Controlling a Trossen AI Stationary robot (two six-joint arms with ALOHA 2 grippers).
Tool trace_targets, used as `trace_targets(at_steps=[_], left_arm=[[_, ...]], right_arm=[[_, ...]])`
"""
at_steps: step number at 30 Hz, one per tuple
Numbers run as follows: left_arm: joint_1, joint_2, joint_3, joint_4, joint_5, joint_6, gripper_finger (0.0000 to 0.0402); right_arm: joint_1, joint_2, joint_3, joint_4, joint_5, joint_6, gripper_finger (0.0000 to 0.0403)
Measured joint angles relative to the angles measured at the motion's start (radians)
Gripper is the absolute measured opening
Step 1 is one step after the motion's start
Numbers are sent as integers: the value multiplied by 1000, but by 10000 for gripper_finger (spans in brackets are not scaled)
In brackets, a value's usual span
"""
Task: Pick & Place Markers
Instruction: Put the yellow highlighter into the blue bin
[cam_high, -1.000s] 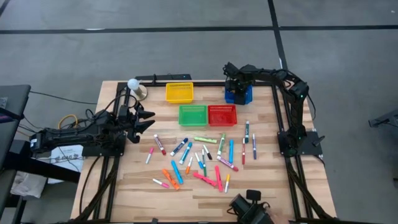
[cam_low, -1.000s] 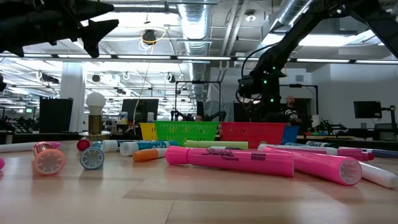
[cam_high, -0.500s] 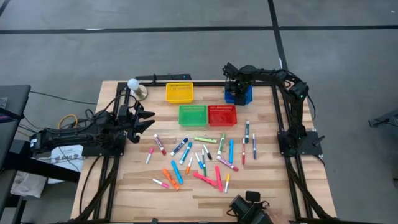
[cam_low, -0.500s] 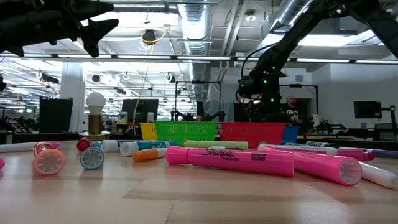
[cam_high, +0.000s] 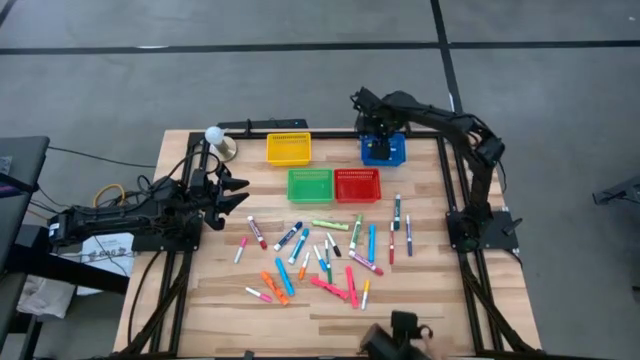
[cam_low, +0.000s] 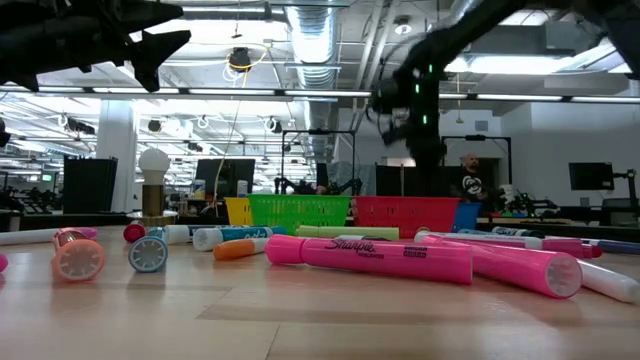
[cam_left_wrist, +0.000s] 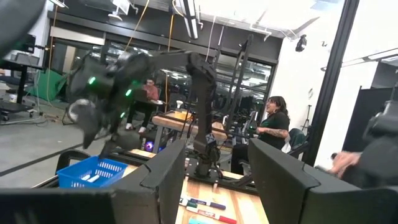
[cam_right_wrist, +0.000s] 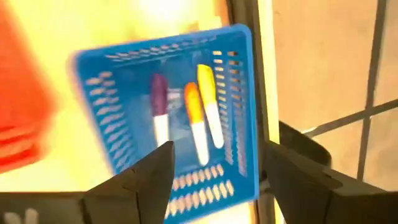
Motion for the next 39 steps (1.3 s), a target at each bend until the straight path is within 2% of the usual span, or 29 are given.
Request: trace_targets(at_steps=[9, 13, 18, 24, 28, 35, 39], left_arm=[[0, 0, 0, 0, 0, 0, 176], [0, 0, 0, 0, 0, 0, 176], [0, 0, 0, 0, 0, 0, 176], [0, 0, 0, 0, 0, -3, 176], [0, 0, 0, 1, 0, -3, 176], [0, 0, 0, 2, 0, -3, 176], [0, 0, 0, 1, 0, -3, 176]], right_arm=[[187, -274, 58, -240, -178, 291, 228], [311, -372, 58, -293, -201, 532, 228], [504, -434, 58, -318, -202, 869, 228], [736, -429, 58, -312, -202, 1142, 226], [852, -397, 58, -294, -202, 1331, 226], [981, -298, 58, -271, -213, 1651, 225], [1028, -215, 58, -262, -268, 1770, 225]])
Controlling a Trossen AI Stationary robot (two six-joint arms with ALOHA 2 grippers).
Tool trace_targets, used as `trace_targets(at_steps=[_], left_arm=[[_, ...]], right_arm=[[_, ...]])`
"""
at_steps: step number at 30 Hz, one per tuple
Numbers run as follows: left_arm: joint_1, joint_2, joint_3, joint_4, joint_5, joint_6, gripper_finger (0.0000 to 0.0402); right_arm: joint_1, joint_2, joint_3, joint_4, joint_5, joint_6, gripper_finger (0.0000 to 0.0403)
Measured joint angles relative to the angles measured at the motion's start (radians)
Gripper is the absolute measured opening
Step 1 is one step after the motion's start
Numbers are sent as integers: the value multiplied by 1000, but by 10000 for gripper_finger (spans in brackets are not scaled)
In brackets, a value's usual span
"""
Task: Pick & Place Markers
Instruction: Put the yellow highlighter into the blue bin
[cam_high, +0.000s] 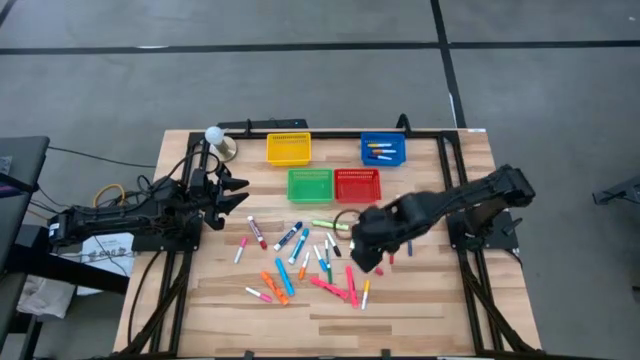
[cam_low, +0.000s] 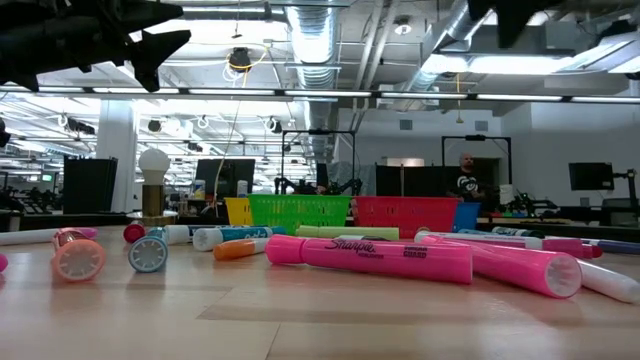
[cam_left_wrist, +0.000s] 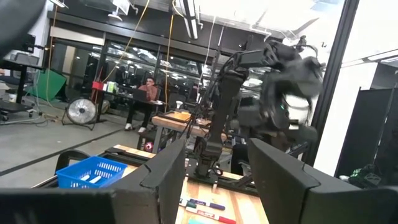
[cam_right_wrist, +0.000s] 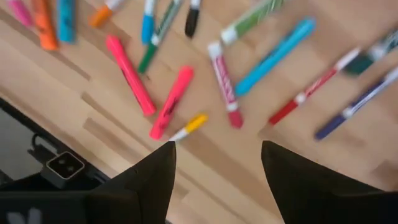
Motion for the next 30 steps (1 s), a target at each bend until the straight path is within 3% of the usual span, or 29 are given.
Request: trace_targets(at_steps=[8, 16, 25, 30], left_arm=[[0, 0, 0, 0, 0, 0, 176], [0, 0, 0, -1, 0, 0, 176], [0, 0, 0, -1, 0, 0, 176], [0, 0, 0, -1, 0, 0, 176]], right_arm=[[76, 156, 0, 110, -94, 100, 225], [130, 252, 0, 189, -87, 247, 225], [170, 259, -59, 213, -28, 443, 225], [172, 256, -130, 310, -30, 499, 225]])
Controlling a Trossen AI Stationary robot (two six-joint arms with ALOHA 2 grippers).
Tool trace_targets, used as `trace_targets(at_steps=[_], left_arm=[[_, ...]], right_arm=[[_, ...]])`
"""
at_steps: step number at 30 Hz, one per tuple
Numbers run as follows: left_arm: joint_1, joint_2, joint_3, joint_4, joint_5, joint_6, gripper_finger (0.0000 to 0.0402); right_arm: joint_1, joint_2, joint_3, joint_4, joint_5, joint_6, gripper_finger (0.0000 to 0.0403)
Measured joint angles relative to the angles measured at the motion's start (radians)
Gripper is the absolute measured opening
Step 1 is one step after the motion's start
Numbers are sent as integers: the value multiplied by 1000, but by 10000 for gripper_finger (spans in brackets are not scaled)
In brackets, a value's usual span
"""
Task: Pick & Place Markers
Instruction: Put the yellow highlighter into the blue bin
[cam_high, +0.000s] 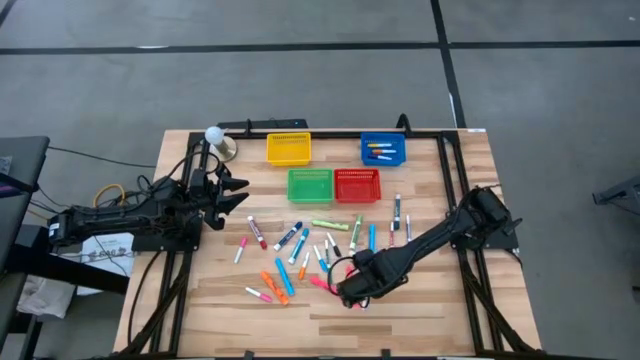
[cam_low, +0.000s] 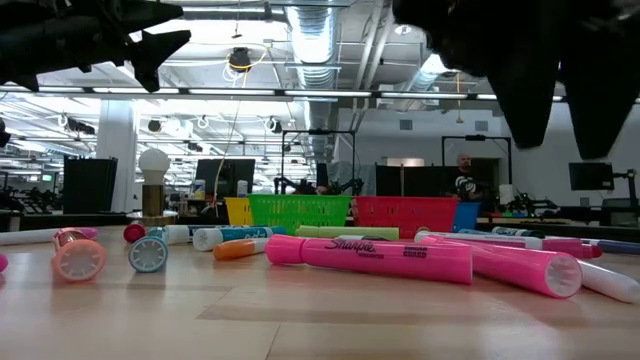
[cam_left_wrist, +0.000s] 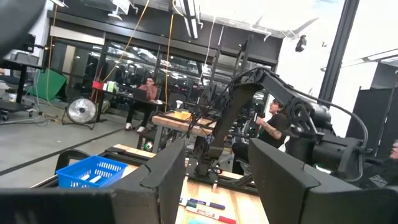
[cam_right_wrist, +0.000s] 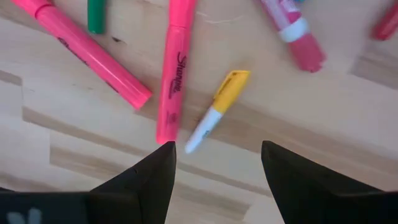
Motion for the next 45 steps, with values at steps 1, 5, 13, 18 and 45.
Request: trace_targets(at_steps=[1, 5, 13, 18, 45], left_arm=[[0, 0, 0, 0, 0, 0, 176], [0, 0, 0, 0, 0, 0, 176], [0, 0, 0, 0, 0, 0, 176], [0, 0, 0, 0, 0, 0, 176], [0, 0, 0, 0, 0, 0, 176]], right_arm=[[-2, 0, -13, 18, -1, 5, 225], [-12, 0, -76, 93, -9, 13, 225], [-16, 0, -174, 219, -31, 51, 225], [-15, 0, -214, 239, -31, 58, 225], [-9, -3, -293, 246, -47, 111, 75]])
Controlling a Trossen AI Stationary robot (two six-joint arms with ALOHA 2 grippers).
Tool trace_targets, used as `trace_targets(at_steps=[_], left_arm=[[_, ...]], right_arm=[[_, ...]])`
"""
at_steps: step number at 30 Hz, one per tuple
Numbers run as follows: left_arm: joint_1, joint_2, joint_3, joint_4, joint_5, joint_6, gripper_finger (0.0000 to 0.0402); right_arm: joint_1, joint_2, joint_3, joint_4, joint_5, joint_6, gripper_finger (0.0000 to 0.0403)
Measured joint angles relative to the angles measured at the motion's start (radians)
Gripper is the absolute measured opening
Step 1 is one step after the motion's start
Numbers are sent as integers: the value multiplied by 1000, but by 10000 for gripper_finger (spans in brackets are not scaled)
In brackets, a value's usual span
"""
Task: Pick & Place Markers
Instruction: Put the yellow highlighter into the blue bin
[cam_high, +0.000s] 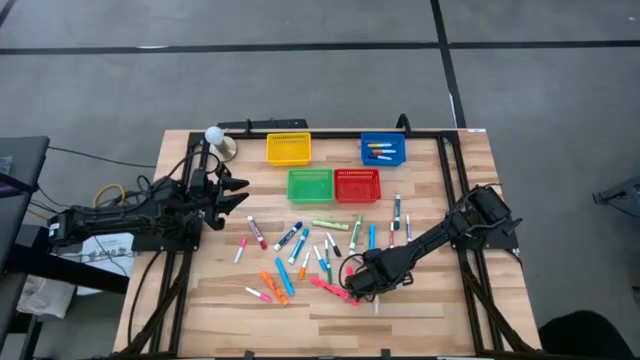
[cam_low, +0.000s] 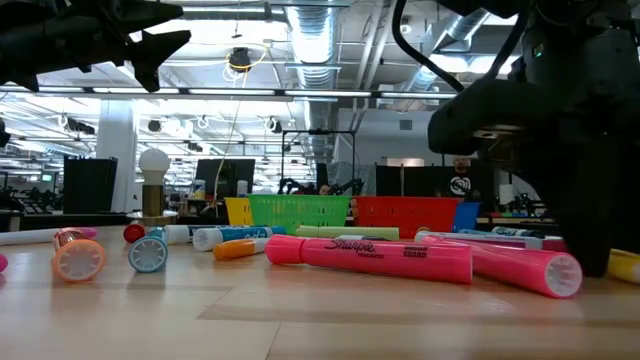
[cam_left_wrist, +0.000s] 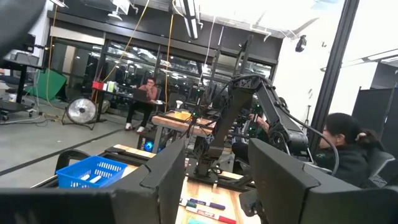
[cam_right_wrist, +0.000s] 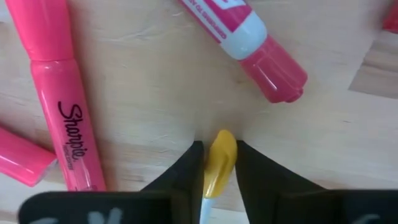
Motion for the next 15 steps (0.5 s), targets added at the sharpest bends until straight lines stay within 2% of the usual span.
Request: trace_targets(at_steps=[6, 15], left_arm=[[0, 0, 0, 0, 0, 0, 176], [0, 0, 0, 0, 0, 0, 176]], right_arm=[[0, 1, 0, -7, -6, -7, 58], [0, 2, 0, -9, -6, -62, 57]])
